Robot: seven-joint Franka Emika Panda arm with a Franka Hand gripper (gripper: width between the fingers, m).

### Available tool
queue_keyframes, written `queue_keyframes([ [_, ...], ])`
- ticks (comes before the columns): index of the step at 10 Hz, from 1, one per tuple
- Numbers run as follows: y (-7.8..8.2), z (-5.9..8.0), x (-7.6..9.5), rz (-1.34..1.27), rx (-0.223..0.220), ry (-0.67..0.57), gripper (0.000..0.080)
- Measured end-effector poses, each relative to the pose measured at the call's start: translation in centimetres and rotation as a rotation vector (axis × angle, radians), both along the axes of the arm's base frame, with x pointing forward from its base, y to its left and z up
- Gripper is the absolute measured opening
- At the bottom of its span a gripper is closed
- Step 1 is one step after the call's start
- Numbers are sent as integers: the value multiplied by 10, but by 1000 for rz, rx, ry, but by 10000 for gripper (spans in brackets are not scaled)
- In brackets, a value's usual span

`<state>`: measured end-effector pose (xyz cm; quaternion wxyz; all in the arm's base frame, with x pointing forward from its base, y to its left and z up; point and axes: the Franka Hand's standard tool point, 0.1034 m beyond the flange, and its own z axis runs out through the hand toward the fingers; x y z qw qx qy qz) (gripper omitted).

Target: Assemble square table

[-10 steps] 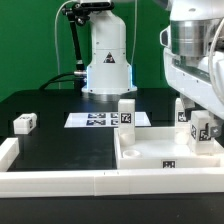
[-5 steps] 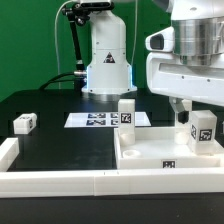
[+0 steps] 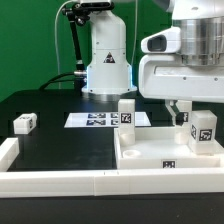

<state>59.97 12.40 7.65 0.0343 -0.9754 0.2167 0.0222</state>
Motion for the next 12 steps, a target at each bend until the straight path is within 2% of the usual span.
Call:
queue_keyframes([
  [4, 3, -1, -2, 310, 10, -23, 649],
  [7, 2, -2, -2, 392, 8, -28, 622],
  [8, 2, -2, -2, 390, 8, -27, 429],
  [9, 1, -2, -2, 390, 7, -26, 429],
  [10, -2, -3, -2, 388, 3, -25, 297],
  [12, -3, -3, -2, 379, 3, -24, 296],
])
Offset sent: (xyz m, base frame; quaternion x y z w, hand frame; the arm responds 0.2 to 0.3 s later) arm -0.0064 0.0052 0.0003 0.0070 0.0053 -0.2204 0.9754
